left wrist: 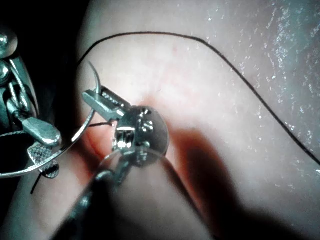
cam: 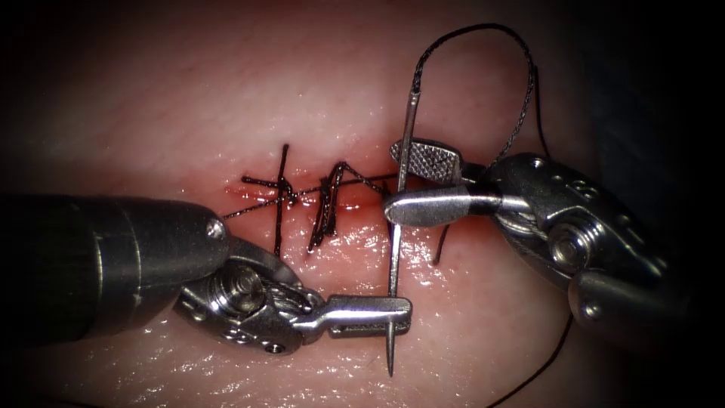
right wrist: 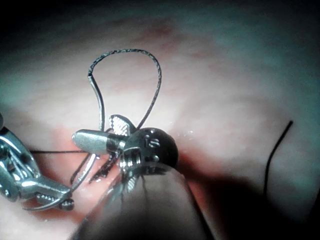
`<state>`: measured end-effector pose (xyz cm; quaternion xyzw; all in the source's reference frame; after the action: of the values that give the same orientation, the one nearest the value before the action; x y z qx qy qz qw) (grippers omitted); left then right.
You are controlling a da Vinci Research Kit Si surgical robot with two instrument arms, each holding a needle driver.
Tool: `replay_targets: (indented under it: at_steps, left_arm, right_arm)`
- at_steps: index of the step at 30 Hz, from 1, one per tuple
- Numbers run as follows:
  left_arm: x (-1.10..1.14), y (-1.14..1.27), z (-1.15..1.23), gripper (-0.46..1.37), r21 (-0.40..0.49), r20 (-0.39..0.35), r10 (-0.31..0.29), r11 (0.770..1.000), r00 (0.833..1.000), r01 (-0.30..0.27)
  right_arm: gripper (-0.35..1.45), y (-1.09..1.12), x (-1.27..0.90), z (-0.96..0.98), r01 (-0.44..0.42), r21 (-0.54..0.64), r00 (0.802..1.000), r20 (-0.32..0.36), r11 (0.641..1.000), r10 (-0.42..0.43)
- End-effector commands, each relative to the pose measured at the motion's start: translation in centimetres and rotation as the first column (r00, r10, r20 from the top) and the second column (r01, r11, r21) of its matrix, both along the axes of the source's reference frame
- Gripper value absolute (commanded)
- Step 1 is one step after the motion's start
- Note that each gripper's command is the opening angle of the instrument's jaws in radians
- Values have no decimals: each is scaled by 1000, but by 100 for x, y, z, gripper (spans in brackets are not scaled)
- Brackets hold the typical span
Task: Wound Closure
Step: Use the right gripper to pull the suture through the cut until a short tail remains on top
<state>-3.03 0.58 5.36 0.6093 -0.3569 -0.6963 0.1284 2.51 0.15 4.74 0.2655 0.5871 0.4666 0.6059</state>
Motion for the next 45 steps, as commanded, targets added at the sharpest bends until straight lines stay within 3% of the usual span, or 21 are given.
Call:
replay_targets:
  at_steps: [1, 15, 26, 36, 41, 45]
  left_arm:
    - [0, 0, 0, -35, 2, -5, 6, 1000, 1000, -6]
    - [2, 1, -1, -35, 3, -4, 8, 1000, 1000, -8]
    - [26, 10, 0, -35, 18, -17, -11, 1000, 1000, 12]
    - [45, 17, 1, -35, 39, -21, -28, 999, 999, 28]
    - [53, 19, 1, -35, 48, -24, -31, 998, 999, 32]
    - [60, 22, -1, -35, 62, -17, -36, 997, 999, 37]
  right_arm:
    - [119, 1, -1, -1, 5, -5, 1000, -3, 1000, -5]
    - [121, 12, -17, 2, -5, -22, 1000, 23, 1000, 6]
    - [121, 15, -48, 10, -7, -39, 999, 36, 999, 9]
    - [124, -10, -81, 22, 44, -150, 998, 46, 988, -37]
    - [112, -32, -79, 24, 102, -217, 992, 89, 971, -84]
    - [114, -46, -70, 27, 165, -286, 979, 161, 944, -123]
